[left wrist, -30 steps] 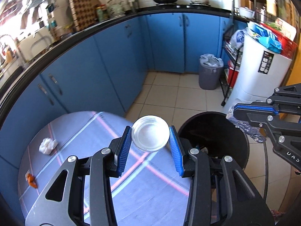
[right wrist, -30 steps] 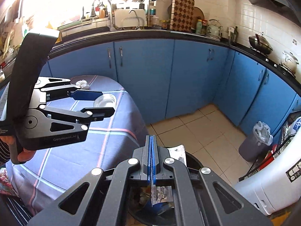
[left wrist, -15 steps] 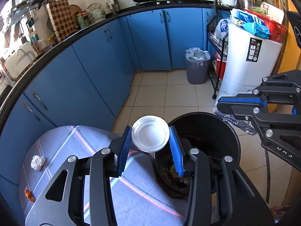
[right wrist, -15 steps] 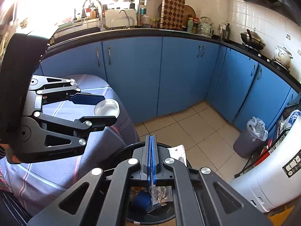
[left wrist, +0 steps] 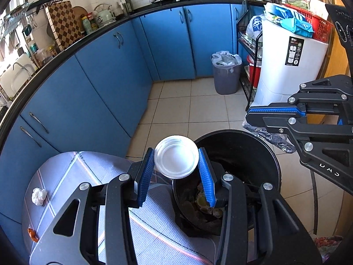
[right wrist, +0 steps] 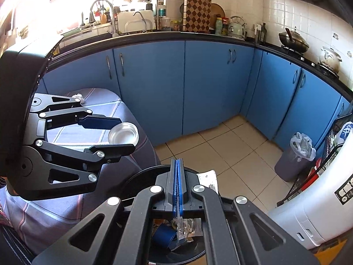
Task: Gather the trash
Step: 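Carry the cap and blister pack over the black bin with both tools, then open the left tool over the bin to drop the white cap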
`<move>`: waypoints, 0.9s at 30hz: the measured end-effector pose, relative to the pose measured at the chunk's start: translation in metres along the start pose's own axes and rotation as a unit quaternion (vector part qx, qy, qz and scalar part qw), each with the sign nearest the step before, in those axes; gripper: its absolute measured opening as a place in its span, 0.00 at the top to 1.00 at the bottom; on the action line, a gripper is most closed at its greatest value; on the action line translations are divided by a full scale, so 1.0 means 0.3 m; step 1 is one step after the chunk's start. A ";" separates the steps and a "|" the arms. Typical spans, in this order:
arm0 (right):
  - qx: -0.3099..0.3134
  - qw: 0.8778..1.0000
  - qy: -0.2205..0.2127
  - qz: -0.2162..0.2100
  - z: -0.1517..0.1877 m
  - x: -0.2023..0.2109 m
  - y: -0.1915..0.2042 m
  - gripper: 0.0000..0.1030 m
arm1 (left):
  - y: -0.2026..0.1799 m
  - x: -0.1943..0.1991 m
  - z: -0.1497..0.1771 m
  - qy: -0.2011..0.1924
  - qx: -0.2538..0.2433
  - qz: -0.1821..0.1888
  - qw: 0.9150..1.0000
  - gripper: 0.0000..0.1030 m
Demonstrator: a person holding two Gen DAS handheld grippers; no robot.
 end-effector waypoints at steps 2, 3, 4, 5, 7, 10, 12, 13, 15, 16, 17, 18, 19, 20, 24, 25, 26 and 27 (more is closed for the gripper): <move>-0.001 1.000 -0.001 -0.001 -0.002 -0.004 -0.002 0.99 | 0.001 -0.002 -0.006 -0.002 0.002 0.001 1.000 0.59; -0.001 1.000 -0.001 -0.002 -0.004 -0.006 -0.003 0.99 | 0.003 -0.001 -0.005 -0.002 0.004 0.004 1.000 0.57; -0.001 1.000 -0.002 0.000 -0.004 -0.007 -0.008 0.99 | 0.003 0.000 -0.008 -0.003 0.008 0.008 1.000 0.54; -0.001 1.000 -0.002 0.002 -0.006 -0.010 -0.005 0.99 | 0.006 0.003 -0.012 -0.007 0.010 0.007 1.000 0.46; -0.002 1.000 -0.003 0.002 -0.009 -0.012 -0.006 0.99 | 0.016 0.011 -0.018 -0.014 0.012 0.003 1.000 0.39; -0.002 1.000 -0.003 0.003 -0.011 -0.015 -0.009 0.99 | 0.015 0.019 -0.023 -0.019 0.010 0.006 1.000 0.31; -0.001 1.000 -0.003 0.004 -0.010 -0.018 -0.010 0.99 | 0.023 0.025 -0.025 -0.025 0.014 0.002 1.000 0.23; -0.001 1.000 -0.002 0.003 -0.009 -0.019 -0.010 0.99 | 0.028 0.026 -0.026 -0.026 0.017 0.001 1.000 0.23; 0.000 1.000 -0.002 0.001 -0.007 -0.021 -0.008 0.99 | 0.039 0.026 -0.024 -0.025 0.021 -0.005 0.999 0.22; -0.001 1.000 -0.001 -0.001 -0.005 -0.023 -0.008 0.99 | 0.048 0.026 -0.021 -0.024 0.024 -0.009 0.999 0.20; -0.001 1.000 0.000 -0.002 -0.005 -0.025 -0.005 0.99 | 0.056 0.028 -0.016 -0.024 0.027 -0.012 0.999 0.18; -0.001 1.000 0.000 -0.003 -0.005 -0.027 -0.006 0.99 | 0.063 0.031 -0.012 -0.023 0.028 -0.015 0.999 0.16; 0.001 1.000 0.001 -0.005 -0.003 -0.032 -0.001 0.99 | 0.072 0.036 -0.004 -0.024 0.029 -0.020 0.999 0.15; 0.003 1.000 0.002 -0.007 -0.003 -0.034 0.002 0.99 | 0.080 0.042 0.005 -0.025 0.028 -0.025 0.999 0.13; 0.012 1.000 0.004 -0.008 -0.009 -0.051 0.026 0.97 | 0.117 0.070 0.036 -0.031 0.024 -0.043 0.998 0.06; 0.014 1.000 0.004 -0.008 -0.012 -0.055 0.032 0.97 | 0.127 0.075 0.043 -0.032 0.024 -0.047 0.998 0.06; 0.016 1.000 0.004 -0.010 -0.018 -0.058 0.039 0.97 | 0.140 0.081 0.050 -0.032 0.024 -0.051 0.998 0.05; 0.016 1.000 0.003 -0.009 -0.022 -0.061 0.044 0.97 | 0.148 0.085 0.055 -0.031 0.025 -0.054 0.998 0.05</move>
Point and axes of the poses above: each gripper's, at about its wrist camera, not at the fingertips, and x roughly against the way its jaws point, y to its left, z to its underside, the point moved 8 cm from there along -x, roughly the way its jaws point, and after that the axes turned 1 degree about -x, right-handed, at the moved point
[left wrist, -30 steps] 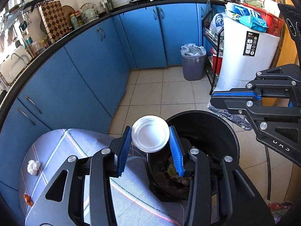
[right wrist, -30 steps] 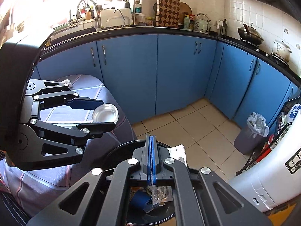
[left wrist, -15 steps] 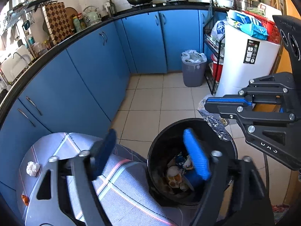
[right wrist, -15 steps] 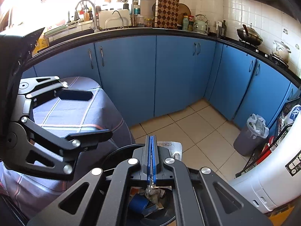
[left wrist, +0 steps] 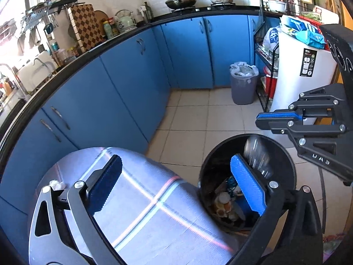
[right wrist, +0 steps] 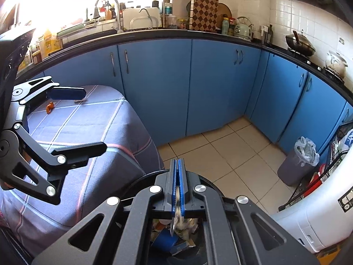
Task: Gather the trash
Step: 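Open the left tool over the bin to drop the white cap, then move both tools back over the table toward the orange wrapper and tissue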
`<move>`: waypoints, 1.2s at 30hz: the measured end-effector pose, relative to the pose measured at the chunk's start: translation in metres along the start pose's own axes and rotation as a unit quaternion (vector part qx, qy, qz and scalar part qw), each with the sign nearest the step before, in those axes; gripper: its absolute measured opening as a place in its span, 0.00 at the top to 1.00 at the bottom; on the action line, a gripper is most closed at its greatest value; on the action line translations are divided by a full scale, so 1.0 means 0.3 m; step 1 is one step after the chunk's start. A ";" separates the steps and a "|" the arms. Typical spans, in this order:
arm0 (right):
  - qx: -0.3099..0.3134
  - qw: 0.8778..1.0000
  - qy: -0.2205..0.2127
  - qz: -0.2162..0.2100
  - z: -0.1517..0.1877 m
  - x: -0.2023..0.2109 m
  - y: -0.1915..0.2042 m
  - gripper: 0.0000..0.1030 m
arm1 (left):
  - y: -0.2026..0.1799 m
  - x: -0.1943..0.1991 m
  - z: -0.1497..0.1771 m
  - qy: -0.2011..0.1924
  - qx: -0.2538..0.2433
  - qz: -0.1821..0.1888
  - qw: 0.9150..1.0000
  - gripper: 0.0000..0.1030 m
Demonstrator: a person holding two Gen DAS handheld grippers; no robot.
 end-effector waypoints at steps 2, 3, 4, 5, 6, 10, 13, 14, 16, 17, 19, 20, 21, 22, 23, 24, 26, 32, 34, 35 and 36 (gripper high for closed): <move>0.003 1.000 0.002 0.001 -0.009 -0.007 0.008 0.97 | 0.027 0.005 0.007 0.001 0.006 -0.006 1.000 0.04; 0.005 1.000 0.003 0.002 -0.011 -0.011 0.010 0.97 | 0.038 0.007 0.011 0.001 0.011 -0.006 1.000 0.04; 0.006 1.000 0.004 0.008 -0.014 -0.014 0.009 0.97 | 0.048 0.009 0.015 0.001 0.016 -0.005 1.000 0.03; 0.006 1.000 0.005 0.009 -0.016 -0.017 0.007 0.97 | 0.056 0.011 0.018 0.002 0.020 -0.003 1.000 0.03; 0.004 1.000 0.006 0.007 -0.017 -0.020 0.007 0.97 | 0.063 0.014 0.022 0.003 0.024 -0.002 1.000 0.03; -0.001 1.000 0.007 0.017 -0.026 -0.025 0.005 0.97 | 0.094 0.028 0.043 0.002 0.038 -0.003 0.999 0.03; 0.013 0.999 -0.023 0.027 -0.045 -0.017 0.034 0.97 | 0.125 0.048 0.061 -0.007 0.049 -0.011 0.999 0.03; 0.023 0.999 -0.041 0.023 -0.055 -0.013 0.057 0.97 | 0.136 0.054 0.068 -0.009 0.051 -0.011 0.999 0.03; 0.039 0.997 -0.059 0.017 -0.072 -0.013 0.099 0.97 | 0.175 0.074 0.095 -0.017 0.065 -0.008 0.998 0.03; 0.044 0.997 -0.062 0.015 -0.083 -0.016 0.123 0.97 | 0.199 0.084 0.114 -0.020 0.073 -0.008 0.997 0.03; 0.049 0.997 -0.060 -0.008 -0.102 -0.035 0.184 0.97 | 0.253 0.103 0.150 -0.025 0.086 -0.024 0.996 0.03; 0.048 0.996 -0.060 -0.033 -0.112 -0.044 0.219 0.97 | 0.277 0.113 0.166 -0.027 0.091 -0.033 0.995 0.03; 0.045 0.995 -0.055 -0.065 -0.122 -0.058 0.261 0.97 | 0.322 0.128 0.197 -0.027 0.101 -0.047 0.993 0.03; 0.046 0.994 -0.046 -0.085 -0.126 -0.075 0.294 0.97 | 0.345 0.136 0.216 -0.025 0.106 -0.055 0.993 0.03; 0.052 0.994 -0.035 -0.095 -0.135 -0.096 0.333 0.97 | 0.390 0.146 0.249 -0.020 0.115 -0.068 0.991 0.03; 0.067 0.993 -0.031 -0.087 -0.148 -0.118 0.370 0.97 | 0.421 0.154 0.274 -0.017 0.122 -0.077 0.989 0.03; 0.095 0.992 -0.029 -0.082 -0.168 -0.148 0.442 0.97 | 0.498 0.175 0.331 -0.008 0.137 -0.100 0.985 0.03; 0.115 0.986 -0.051 -0.110 -0.257 -0.195 0.638 0.34 | 0.693 0.248 0.470 -0.002 0.179 -0.157 0.971 0.03; 0.112 0.983 -0.064 -0.128 -0.292 -0.194 0.690 0.34 | 0.750 0.272 0.517 -0.001 0.189 -0.170 0.967 0.03; 0.116 0.983 -0.067 -0.125 -0.309 -0.204 0.715 0.34 | 0.777 0.284 0.540 -0.001 0.192 -0.178 0.965 0.03; 0.124 0.982 -0.067 -0.124 -0.329 -0.224 0.749 0.30 | 0.799 0.291 0.559 0.000 0.194 -0.186 0.963 0.03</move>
Point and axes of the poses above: each gripper's, at about its wrist camera, not at the fingertips, and x roughly against the way its jaws point, y to its left, z to its underside, the point moved 8 cm from there along -x, roughly the way its jaws point, and after that the axes turned 1 degree about -x, right-handed, at the moved point
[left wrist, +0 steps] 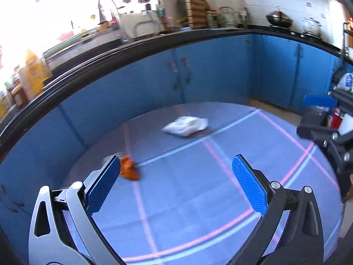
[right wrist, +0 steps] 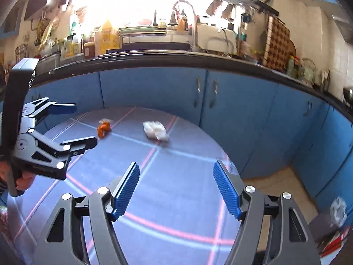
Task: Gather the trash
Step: 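Move both tools back over the table toward the orange wrapper and tissue, then grasp the orange wrapper with the left tool while the right tool grasps the white tissue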
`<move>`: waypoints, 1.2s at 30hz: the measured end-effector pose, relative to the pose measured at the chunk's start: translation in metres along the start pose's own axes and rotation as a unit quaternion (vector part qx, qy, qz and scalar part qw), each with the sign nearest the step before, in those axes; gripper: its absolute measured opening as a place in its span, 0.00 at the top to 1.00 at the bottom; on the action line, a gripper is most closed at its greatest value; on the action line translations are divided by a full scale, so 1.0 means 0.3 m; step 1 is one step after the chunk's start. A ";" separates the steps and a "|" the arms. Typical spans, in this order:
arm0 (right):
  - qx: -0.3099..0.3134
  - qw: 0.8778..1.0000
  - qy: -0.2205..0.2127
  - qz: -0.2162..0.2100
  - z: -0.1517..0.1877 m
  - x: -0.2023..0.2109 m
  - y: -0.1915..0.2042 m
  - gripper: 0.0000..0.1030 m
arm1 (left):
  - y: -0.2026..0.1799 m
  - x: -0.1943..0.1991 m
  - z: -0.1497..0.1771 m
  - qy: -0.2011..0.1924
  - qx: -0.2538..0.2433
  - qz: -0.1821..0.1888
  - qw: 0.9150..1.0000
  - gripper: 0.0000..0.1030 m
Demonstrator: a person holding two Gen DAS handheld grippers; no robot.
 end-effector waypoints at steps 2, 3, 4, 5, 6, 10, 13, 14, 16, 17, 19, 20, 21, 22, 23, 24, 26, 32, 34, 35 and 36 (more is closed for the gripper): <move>0.000 1.000 0.008 -0.009 -0.030 -0.045 0.029 0.12 | 0.070 -0.014 0.017 0.001 0.005 -0.017 1.000 0.03; -0.001 1.000 0.013 -0.018 -0.047 -0.076 0.046 0.09 | 0.101 -0.023 0.025 0.002 0.009 -0.021 1.000 0.03; 0.000 1.000 0.016 -0.021 -0.058 -0.094 0.055 0.08 | 0.123 -0.034 0.030 0.004 0.013 -0.024 1.000 0.03; 0.004 1.000 0.019 -0.020 -0.070 -0.120 0.066 0.08 | 0.154 -0.050 0.040 0.008 0.019 -0.025 0.999 0.03; 0.013 0.999 0.025 -0.017 -0.082 -0.158 0.079 0.08 | 0.176 -0.064 0.044 0.012 0.024 -0.024 0.999 0.03; 0.026 0.998 0.055 -0.023 -0.099 -0.288 0.117 0.08 | 0.257 -0.162 0.068 0.042 0.044 -0.006 0.998 0.03; 0.052 0.996 0.069 -0.019 -0.112 -0.383 0.142 0.08 | 0.298 -0.234 0.085 0.062 0.054 0.002 0.997 0.10; 0.060 0.995 0.075 -0.020 -0.116 -0.418 0.150 0.08 | 0.311 -0.259 0.093 0.071 0.057 0.004 0.996 0.12; 0.070 0.993 0.087 -0.023 -0.127 -0.482 0.160 0.08 | 0.332 -0.300 0.105 0.081 0.062 0.008 0.995 0.15; 0.074 0.993 0.093 -0.024 -0.133 -0.513 0.163 0.08 | 0.337 -0.311 0.108 0.084 0.064 0.009 0.994 0.17; 0.072 0.991 0.105 -0.030 -0.144 -0.573 0.164 0.08 | 0.351 -0.341 0.117 0.091 0.067 0.010 0.994 0.20; 0.071 0.991 0.109 -0.031 -0.149 -0.597 0.166 0.08 | 0.357 -0.355 0.121 0.094 0.068 0.011 0.993 0.22; 0.070 0.991 0.113 -0.033 -0.154 -0.618 0.169 0.09 | 0.360 -0.363 0.125 0.096 0.069 0.011 0.993 0.25; 0.068 0.990 0.119 -0.040 -0.158 -0.645 0.176 0.09 | 0.364 -0.374 0.130 0.100 0.071 0.010 0.992 0.26; 0.066 0.989 0.125 -0.045 -0.157 -0.661 0.183 0.09 | 0.367 -0.384 0.137 0.106 0.073 0.011 0.992 0.30; 0.066 0.988 0.130 -0.048 -0.156 -0.674 0.189 0.10 | 0.369 -0.390 0.142 0.112 0.079 0.020 0.990 0.40; 0.068 0.986 0.143 -0.052 -0.146 -0.697 0.204 0.28 | 0.372 -0.393 0.149 0.117 0.086 0.027 0.989 0.51; 0.053 0.987 0.140 -0.052 -0.138 -0.658 0.185 0.83 | 0.378 -0.377 0.158 0.115 0.092 0.020 0.989 0.72; 0.045 0.987 0.139 -0.060 -0.130 -0.618 0.172 0.86 | 0.377 -0.358 0.155 0.112 0.098 0.019 0.989 0.75; 0.048 0.987 0.140 -0.061 -0.120 -0.592 0.170 0.86 | 0.373 -0.346 0.150 0.109 0.099 0.018 0.989 0.76; 0.050 0.987 0.140 -0.061 -0.113 -0.575 0.171 0.87 | 0.372 -0.338 0.147 0.107 0.098 0.016 0.989 0.77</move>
Point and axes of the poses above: each gripper's, at about its wrist camera, not at the fingertips, and x roughly against the way its jaws point, y to its left, z to its underside, the point moved 8 cm from there along -x, roughly the way its jaws point, and after that the axes turned 1 degree about -x, right-handed, at the moved point
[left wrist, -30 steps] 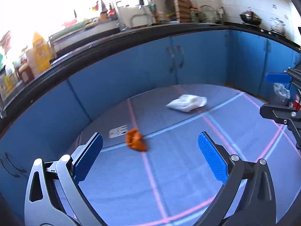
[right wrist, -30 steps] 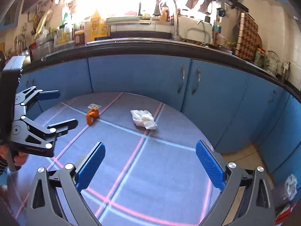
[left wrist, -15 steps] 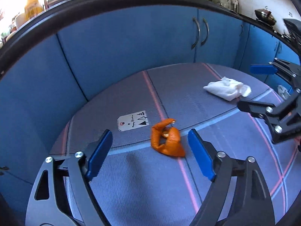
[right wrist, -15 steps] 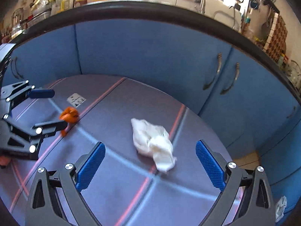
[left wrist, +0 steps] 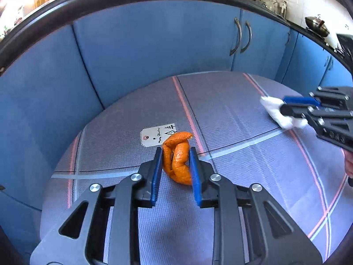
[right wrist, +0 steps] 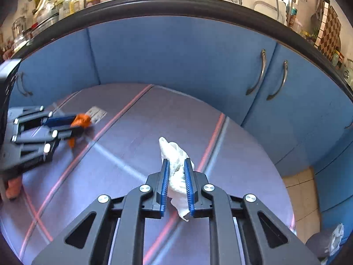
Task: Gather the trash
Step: 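Grasp the orange wrapper with the left tool while the right tool grasps the white tissue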
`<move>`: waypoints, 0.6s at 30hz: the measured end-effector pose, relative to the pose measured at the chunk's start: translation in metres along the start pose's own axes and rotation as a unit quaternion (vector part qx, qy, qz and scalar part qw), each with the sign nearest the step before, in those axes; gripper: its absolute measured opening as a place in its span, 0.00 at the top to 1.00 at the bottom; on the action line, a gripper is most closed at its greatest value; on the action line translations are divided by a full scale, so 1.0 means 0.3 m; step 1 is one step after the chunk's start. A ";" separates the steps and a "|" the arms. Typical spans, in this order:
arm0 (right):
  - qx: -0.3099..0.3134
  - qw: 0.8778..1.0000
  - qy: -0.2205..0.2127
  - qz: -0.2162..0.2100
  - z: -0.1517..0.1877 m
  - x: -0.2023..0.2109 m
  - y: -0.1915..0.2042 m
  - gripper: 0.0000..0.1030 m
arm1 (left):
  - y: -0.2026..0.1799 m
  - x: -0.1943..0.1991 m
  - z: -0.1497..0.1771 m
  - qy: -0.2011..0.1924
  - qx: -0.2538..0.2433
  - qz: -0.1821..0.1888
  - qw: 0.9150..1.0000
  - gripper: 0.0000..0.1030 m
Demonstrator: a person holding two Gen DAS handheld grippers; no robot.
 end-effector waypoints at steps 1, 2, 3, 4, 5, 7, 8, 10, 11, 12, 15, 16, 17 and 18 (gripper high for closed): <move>0.003 1.000 -0.002 -0.002 0.019 0.027 0.006 0.87 | -0.009 0.016 -0.002 -0.002 -0.001 0.001 1.000 0.77; 0.005 1.000 -0.004 -0.001 0.038 0.057 0.012 0.87 | -0.017 0.027 -0.004 -0.004 -0.002 0.004 1.000 0.77; 0.007 1.000 -0.006 0.001 0.052 0.082 0.018 0.87 | -0.035 0.051 -0.005 -0.006 -0.005 0.009 1.000 0.77; 0.007 1.000 -0.008 0.002 0.072 0.114 0.020 0.87 | -0.050 0.069 -0.007 -0.010 -0.009 0.010 1.000 0.77; 0.006 1.000 -0.011 0.002 0.091 0.143 0.023 0.87 | -0.063 0.081 -0.010 -0.012 -0.012 0.011 1.000 0.77; 0.003 1.000 -0.013 0.000 0.131 0.207 0.026 0.87 | -0.104 0.121 -0.015 -0.020 -0.022 0.016 0.999 0.77; 0.003 1.000 -0.015 0.001 0.148 0.234 0.027 0.87 | -0.124 0.138 -0.016 -0.021 -0.027 0.019 0.999 0.77; 0.006 1.000 -0.018 0.009 0.187 0.297 0.029 0.87 | -0.175 0.173 -0.013 -0.025 -0.039 0.026 0.999 0.77; 0.007 1.000 -0.019 0.011 0.208 0.329 0.030 0.87 | -0.208 0.194 -0.008 -0.027 -0.050 0.030 0.998 0.77; 0.008 1.000 -0.020 0.015 0.229 0.360 0.029 0.87 | -0.231 0.205 -0.004 -0.027 -0.057 0.033 0.997 0.77; 0.008 0.999 -0.024 0.030 0.273 0.438 0.017 0.87 | -0.320 0.244 0.011 -0.031 -0.085 0.043 0.995 0.77; 0.008 0.999 -0.025 0.033 0.282 0.450 0.012 0.87 | -0.347 0.259 0.017 -0.033 -0.094 0.045 0.994 0.77; 0.008 0.999 -0.028 0.038 0.293 0.475 0.009 0.87 | -0.368 0.269 0.021 -0.035 -0.102 0.047 0.993 0.77; 0.006 0.999 -0.031 0.042 0.304 0.497 0.007 0.87 | -0.396 0.284 0.027 -0.039 -0.110 0.049 0.992 0.77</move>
Point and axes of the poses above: each gripper's, at about its wrist camera, not at the fingertips, and x roughly against the way its jaws point, y to its left, z to its underside, the point moved 8 cm from there along -x, roughly the way its jaws point, and after that the axes turned 1 degree about -x, right-handed, at the moved point
